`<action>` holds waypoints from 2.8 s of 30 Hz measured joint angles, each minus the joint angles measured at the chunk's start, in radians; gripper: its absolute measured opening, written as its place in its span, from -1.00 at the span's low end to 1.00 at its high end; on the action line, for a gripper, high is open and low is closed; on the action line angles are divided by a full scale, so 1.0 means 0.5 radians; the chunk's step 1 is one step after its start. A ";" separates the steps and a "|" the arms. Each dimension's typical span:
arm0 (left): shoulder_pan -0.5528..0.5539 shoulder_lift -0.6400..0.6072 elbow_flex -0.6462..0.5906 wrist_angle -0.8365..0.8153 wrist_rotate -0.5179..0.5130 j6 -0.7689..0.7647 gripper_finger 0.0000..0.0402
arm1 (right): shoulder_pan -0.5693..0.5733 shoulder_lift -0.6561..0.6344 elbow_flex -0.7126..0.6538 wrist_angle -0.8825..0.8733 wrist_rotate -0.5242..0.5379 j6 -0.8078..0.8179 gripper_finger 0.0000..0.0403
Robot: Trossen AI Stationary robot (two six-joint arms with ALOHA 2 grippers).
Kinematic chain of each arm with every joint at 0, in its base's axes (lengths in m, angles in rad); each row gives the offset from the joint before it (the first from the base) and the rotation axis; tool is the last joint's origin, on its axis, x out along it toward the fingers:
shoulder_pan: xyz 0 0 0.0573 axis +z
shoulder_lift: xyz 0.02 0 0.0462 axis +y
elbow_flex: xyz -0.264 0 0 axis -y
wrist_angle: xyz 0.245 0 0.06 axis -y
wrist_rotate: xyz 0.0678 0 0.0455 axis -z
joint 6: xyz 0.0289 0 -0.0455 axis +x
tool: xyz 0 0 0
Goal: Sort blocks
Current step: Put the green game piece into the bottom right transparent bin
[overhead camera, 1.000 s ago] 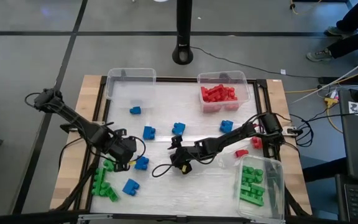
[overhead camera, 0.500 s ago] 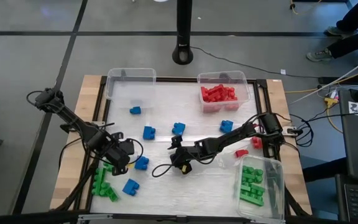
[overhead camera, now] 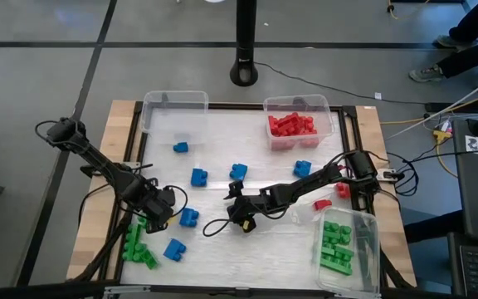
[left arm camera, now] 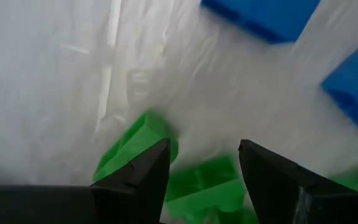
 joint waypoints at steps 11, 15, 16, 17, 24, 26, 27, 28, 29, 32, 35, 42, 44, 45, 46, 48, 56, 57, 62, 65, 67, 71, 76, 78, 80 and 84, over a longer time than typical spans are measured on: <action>0.000 0.000 -0.125 -0.012 -0.057 0.171 -0.09 | 0.000 -0.002 0.000 0.016 0.000 0.000 0.56; 0.000 0.001 -0.125 -0.014 -0.191 0.183 -0.09 | 0.000 -0.002 0.000 0.017 0.000 0.000 0.56; 0.001 0.001 -0.125 -0.016 -0.204 0.182 -0.09 | 0.000 -0.002 0.000 0.017 0.000 0.000 0.56; 0.001 0.001 -0.133 -0.011 -0.208 0.186 -0.09 | 0.000 -0.002 0.000 0.017 0.000 0.000 0.56; 0.000 0.001 -0.302 0.029 -0.124 0.155 -0.09 | 0.000 0.072 0.006 0.139 -0.051 0.001 0.56; -0.001 -0.004 -0.341 0.085 -0.110 0.167 -0.09 | 0.000 0.097 0.002 0.134 -0.059 0.002 0.56; -0.002 0.002 -0.365 0.122 -0.108 0.188 -0.09 | 0.000 0.104 0.002 0.156 -0.059 0.001 0.56; -0.001 0.005 -0.395 0.166 -0.103 0.220 -0.09 | 0.000 0.111 0.003 0.171 -0.067 0.001 0.56; -0.001 0.004 -0.416 0.202 -0.105 0.237 -0.09 | -0.001 0.116 0.004 0.175 -0.072 0.002 0.56; 0.006 0.004 -0.481 0.314 -0.105 0.274 -0.09 | -0.001 0.116 0.004 0.179 -0.072 -0.001 0.56; 0.006 0.003 -0.499 0.336 -0.105 0.269 -0.09 | -0.001 0.118 0.003 0.203 -0.074 -0.043 0.56; 0.070 -0.001 -0.318 0.223 -0.106 0.252 -0.09 | -0.002 0.120 0.003 0.216 -0.090 -0.049 0.56; 0.089 -0.001 -0.210 0.115 -0.106 0.250 -0.09 | -0.002 0.120 0.003 0.217 -0.090 -0.049 0.56; 0.095 -0.001 -0.159 0.054 -0.106 0.228 -0.09 | -0.002 0.120 0.003 0.217 -0.090 -0.049 0.56; 0.097 -0.002 -0.113 -0.022 -0.106 0.192 -0.09 | -0.002 0.120 0.002 0.217 -0.091 -0.049 0.56; 0.095 -0.002 -0.043 -0.165 -0.105 0.066 -0.09 | -0.002 0.120 0.002 0.217 -0.090 -0.049 0.56; -0.064 -0.004 0.002 -0.153 0.265 -0.256 -0.09 | -0.002 0.120 0.002 0.215 -0.092 -0.047 0.56; -0.100 -0.004 0.002 -0.103 0.294 -0.254 -0.09 | -0.002 0.120 0.002 0.214 -0.092 -0.046 0.56; -0.307 -0.001 -0.014 -0.013 0.302 -0.229 -0.09 | -0.002 0.120 0.002 0.213 -0.093 -0.044 0.56; -0.412 0.000 -0.076 -0.005 0.227 -0.213 -0.09 | -0.002 0.120 0.002 0.212 -0.093 -0.044 0.56; -0.460 0.000 -0.130 0.062 0.207 -0.199 -0.09 | -0.002 0.120 0.002 0.212 -0.093 -0.044 0.56; -0.518 0.001 -0.223 0.170 0.185 -0.115 -0.09 | -0.002 0.120 0.000 0.216 -0.093 -0.044 0.56; -0.528 -0.006 -0.281 0.162 0.054 -0.041 -0.09 | -0.002 0.120 0.000 0.220 -0.093 -0.044 0.56; -0.528 -0.005 -0.285 0.165 0.004 0.004 -0.09 | -0.002 0.120 0.000 0.220 -0.093 -0.044 0.56; -0.528 -0.005 -0.286 0.167 -0.061 0.041 -0.09 | -0.002 0.120 0.000 0.222 -0.093 -0.044 0.56; -0.522 -0.001 -0.291 0.173 -0.271 0.043 -0.09 | -0.002 0.121 0.000 0.223 -0.093 -0.044 0.56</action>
